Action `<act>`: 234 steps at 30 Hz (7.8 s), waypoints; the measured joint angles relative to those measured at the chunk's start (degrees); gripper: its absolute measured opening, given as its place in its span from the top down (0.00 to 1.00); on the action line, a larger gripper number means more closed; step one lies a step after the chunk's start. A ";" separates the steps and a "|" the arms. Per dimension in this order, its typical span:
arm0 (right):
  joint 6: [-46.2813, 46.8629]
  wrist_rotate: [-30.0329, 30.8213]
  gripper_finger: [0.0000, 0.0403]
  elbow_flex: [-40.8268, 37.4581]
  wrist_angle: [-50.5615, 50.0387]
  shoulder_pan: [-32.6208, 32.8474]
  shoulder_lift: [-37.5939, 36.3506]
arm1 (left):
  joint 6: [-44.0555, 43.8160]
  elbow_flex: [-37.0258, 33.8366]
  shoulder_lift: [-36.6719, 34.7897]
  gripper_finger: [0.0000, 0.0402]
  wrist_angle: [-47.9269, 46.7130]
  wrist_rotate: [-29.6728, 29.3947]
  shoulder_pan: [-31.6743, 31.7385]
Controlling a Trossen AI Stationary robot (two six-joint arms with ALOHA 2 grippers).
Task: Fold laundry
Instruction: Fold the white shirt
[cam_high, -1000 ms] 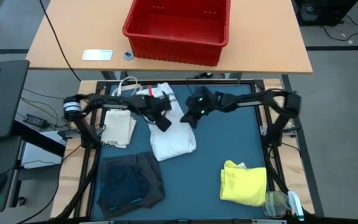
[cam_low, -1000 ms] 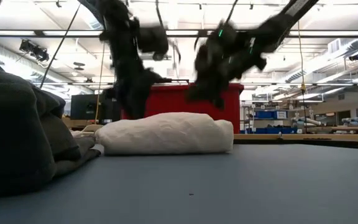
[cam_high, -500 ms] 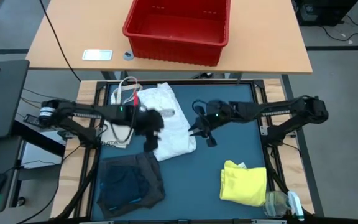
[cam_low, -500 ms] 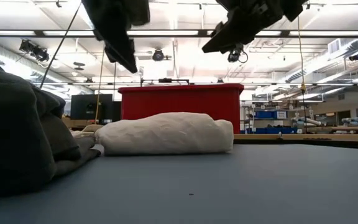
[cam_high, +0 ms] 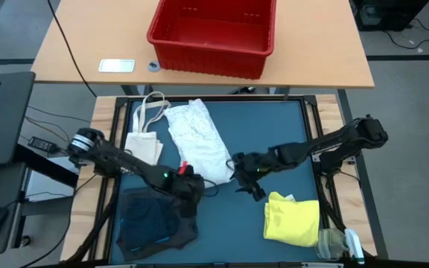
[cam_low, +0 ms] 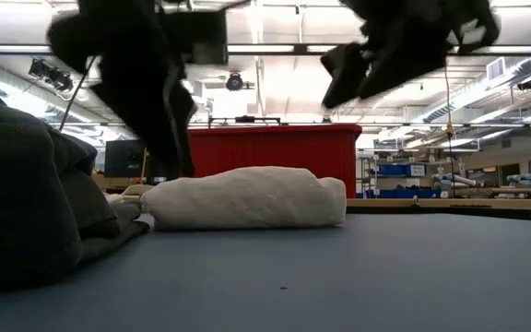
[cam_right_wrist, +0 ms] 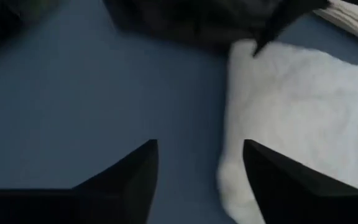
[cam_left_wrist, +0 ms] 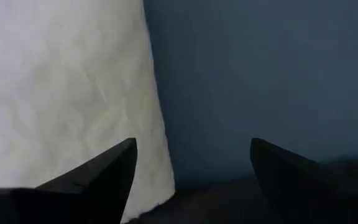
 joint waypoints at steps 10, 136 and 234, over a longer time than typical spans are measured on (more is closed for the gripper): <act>-5.26 17.32 0.21 -0.08 4.29 2.50 11.62 | -7.37 0.00 8.33 0.28 -0.41 -6.57 0.47; 29.79 28.58 0.40 -11.63 9.04 9.65 13.20 | 20.92 -5.27 11.90 0.33 25.41 -9.82 2.67; 28.59 14.41 0.98 -30.95 57.64 -1.61 9.44 | 15.91 -8.55 5.41 0.52 39.88 21.52 17.05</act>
